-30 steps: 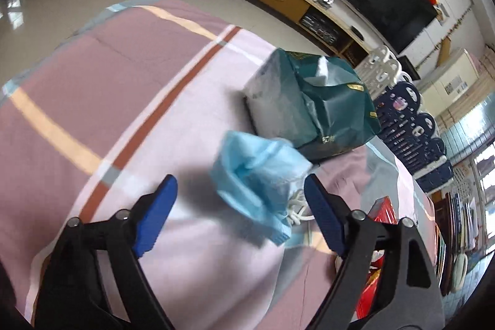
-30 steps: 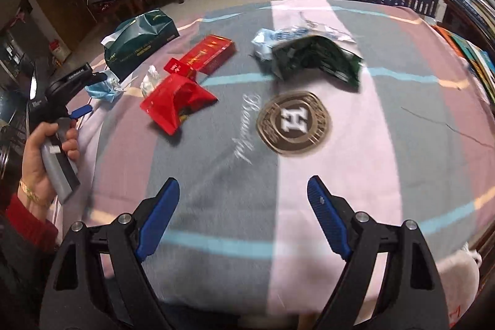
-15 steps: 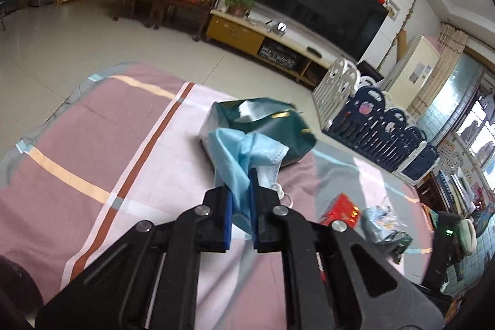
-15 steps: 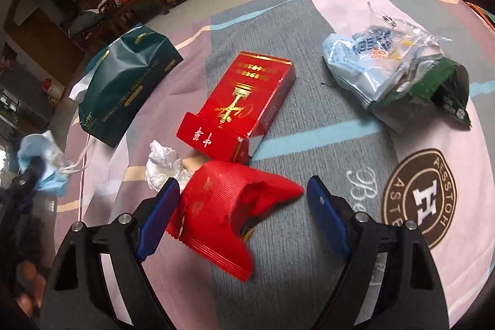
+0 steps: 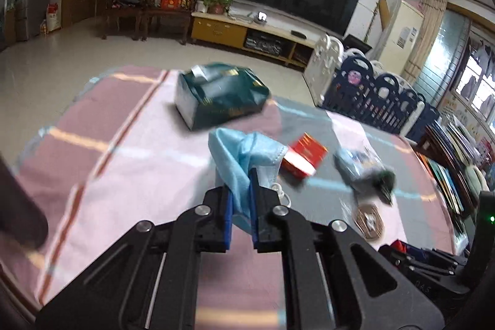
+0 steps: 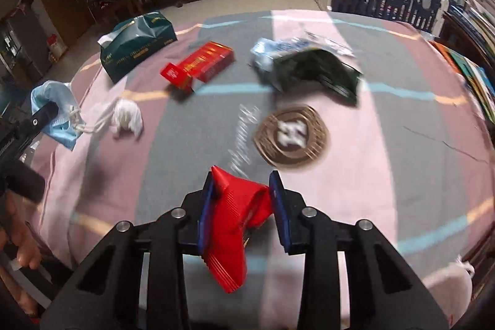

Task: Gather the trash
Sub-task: 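Grasp the blue face mask with the left tool while the right tool grasps the red packet, then carry the face mask and red packet over the wastebasket with both tools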

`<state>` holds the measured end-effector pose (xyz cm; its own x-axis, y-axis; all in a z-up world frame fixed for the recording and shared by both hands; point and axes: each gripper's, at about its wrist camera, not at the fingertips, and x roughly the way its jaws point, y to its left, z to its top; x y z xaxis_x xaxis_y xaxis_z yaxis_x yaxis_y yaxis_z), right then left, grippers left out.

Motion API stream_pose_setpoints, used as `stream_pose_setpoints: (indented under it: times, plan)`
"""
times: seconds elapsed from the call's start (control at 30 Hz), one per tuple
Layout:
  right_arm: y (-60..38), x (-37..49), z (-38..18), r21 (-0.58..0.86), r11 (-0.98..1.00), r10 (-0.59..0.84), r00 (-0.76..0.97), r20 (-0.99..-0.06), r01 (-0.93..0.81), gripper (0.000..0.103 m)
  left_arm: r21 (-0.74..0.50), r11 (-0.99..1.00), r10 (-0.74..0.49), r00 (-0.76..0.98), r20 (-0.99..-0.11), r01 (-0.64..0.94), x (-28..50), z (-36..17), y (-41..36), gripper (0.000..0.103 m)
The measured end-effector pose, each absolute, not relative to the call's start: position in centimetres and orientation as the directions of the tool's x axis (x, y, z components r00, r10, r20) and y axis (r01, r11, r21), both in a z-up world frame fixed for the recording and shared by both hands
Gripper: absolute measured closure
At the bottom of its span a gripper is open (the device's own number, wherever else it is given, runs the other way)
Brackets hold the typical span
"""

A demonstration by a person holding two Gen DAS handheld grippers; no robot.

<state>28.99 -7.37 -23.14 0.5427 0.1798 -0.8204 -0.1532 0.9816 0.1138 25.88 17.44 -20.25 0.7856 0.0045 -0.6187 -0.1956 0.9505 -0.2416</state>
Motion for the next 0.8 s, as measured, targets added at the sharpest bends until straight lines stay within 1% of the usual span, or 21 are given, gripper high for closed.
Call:
stream_pose_setpoints:
  times: [0.07,0.1,0.17,0.3,0.47,0.6,0.8]
  plan:
    - [-9.3,26.7,-23.0,0.1,0.986,0.156,0.555,-0.817,-0.13,0.068,-0.188,0.967,0.014,0.771,-0.637,-0.173,23.6,-20.1,15.0,0.093]
    - [-10.0,25.9,-23.0,0.098,0.988,0.147,0.558,-0.817,-0.118,0.068,-0.163,0.975,0.02,0.79,-0.613,-0.151,21.8,-19.3,13.7,0.093]
    - [-11.7,24.5,-22.9,0.112,0.99,0.14,0.553,-0.821,-0.084,0.068,-0.177,0.978,-0.022,0.797,-0.604,-0.107,19.5,-18.4,12.4,0.093]
    - [-13.9,22.8,-21.4,0.152,0.988,0.143,0.568,-0.81,-0.032,0.068,-0.187,0.979,-0.048,0.8,-0.599,-0.081,16.9,-17.5,11.3,0.093]
    - [-14.6,20.8,-18.9,0.121,0.992,0.117,0.608,-0.785,-0.034,0.068,-0.209,0.977,-0.087,0.789,-0.608,-0.053,16.1,-16.9,10.2,0.093]
    - [-14.7,20.2,-18.4,0.1,0.995,0.096,0.62,-0.779,-0.028,0.068,-0.176,0.984,-0.097,0.791,-0.605,-0.014,15.8,-16.5,8.5,0.093]
    - [-13.9,19.8,-18.2,0.086,0.995,0.097,0.622,-0.777,-0.048,0.067,-0.144,0.99,-0.093,0.767,-0.635,0.0,15.7,-17.1,7.2,0.093]
